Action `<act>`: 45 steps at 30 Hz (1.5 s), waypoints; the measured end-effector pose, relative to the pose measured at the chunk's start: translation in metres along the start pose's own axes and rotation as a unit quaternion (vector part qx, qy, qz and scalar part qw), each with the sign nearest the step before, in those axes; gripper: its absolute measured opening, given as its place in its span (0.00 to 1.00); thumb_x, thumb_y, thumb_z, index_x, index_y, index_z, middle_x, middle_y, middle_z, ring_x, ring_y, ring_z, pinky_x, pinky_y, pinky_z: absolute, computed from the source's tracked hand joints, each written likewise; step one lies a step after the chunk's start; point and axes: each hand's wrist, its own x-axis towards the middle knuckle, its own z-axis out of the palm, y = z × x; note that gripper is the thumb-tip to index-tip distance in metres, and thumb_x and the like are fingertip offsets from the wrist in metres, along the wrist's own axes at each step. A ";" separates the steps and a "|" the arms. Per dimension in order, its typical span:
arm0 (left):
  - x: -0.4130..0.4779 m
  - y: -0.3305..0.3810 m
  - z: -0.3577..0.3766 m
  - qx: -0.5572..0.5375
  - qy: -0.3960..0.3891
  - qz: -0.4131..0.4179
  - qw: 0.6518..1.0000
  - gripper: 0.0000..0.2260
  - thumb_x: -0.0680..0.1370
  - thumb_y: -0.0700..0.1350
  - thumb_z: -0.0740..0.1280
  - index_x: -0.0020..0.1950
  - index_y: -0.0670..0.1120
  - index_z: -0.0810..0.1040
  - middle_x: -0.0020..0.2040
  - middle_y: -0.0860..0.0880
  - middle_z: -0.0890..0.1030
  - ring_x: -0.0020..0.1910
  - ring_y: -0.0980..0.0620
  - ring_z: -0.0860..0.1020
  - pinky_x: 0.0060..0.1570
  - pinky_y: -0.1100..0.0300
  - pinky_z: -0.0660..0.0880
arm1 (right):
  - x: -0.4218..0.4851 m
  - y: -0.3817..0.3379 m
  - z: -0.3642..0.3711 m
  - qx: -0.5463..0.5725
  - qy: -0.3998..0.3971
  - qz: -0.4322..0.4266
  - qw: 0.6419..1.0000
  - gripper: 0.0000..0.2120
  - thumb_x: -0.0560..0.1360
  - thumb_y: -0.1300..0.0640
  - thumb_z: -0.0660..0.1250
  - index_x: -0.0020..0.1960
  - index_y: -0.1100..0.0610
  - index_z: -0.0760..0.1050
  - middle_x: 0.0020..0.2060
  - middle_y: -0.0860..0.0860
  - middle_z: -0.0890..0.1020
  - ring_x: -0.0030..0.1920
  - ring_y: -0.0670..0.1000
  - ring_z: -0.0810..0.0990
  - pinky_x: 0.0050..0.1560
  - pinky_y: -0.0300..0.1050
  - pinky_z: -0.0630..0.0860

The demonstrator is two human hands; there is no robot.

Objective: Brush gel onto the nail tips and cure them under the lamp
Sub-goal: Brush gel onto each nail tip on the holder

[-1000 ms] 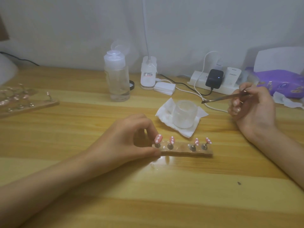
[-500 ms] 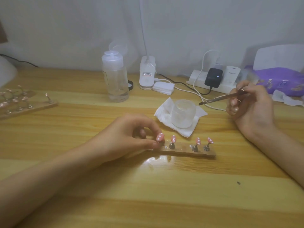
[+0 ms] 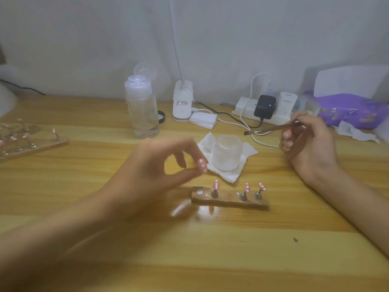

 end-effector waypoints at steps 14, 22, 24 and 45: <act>0.043 -0.045 0.032 -0.082 0.088 -0.068 0.990 0.06 0.74 0.46 0.76 0.40 0.50 0.81 0.41 0.59 0.82 0.31 0.57 0.66 0.36 0.69 0.65 | -0.010 0.000 0.005 -0.099 -0.052 -0.037 0.993 0.09 0.78 0.51 0.64 0.43 0.54 0.69 0.31 0.52 0.83 0.26 0.47 0.77 0.28 0.36 0.74; 0.040 -0.044 0.038 -0.086 0.072 -0.055 0.992 0.04 0.75 0.44 0.75 0.43 0.49 0.82 0.44 0.56 0.83 0.36 0.55 0.77 0.37 0.74 0.68 | -0.018 0.008 0.013 -0.122 -0.044 -0.018 0.991 0.09 0.81 0.53 0.62 0.44 0.55 0.71 0.32 0.52 0.84 0.26 0.46 0.76 0.29 0.35 0.74; 0.040 -0.045 0.039 -0.082 0.068 -0.060 0.993 0.05 0.74 0.42 0.75 0.43 0.49 0.81 0.44 0.57 0.83 0.35 0.55 0.77 0.38 0.73 0.68 | -0.019 0.009 0.015 -0.129 -0.057 -0.020 0.990 0.09 0.82 0.53 0.61 0.43 0.55 0.70 0.32 0.51 0.84 0.26 0.47 0.75 0.29 0.36 0.73; 0.041 -0.040 0.038 -0.076 0.071 -0.085 0.991 0.08 0.73 0.41 0.76 0.38 0.50 0.80 0.38 0.63 0.81 0.31 0.58 0.68 0.35 0.72 0.65 | -0.021 0.009 0.015 -0.150 -0.077 -0.054 0.984 0.11 0.83 0.55 0.59 0.41 0.53 0.68 0.33 0.54 0.84 0.26 0.48 0.74 0.25 0.36 0.67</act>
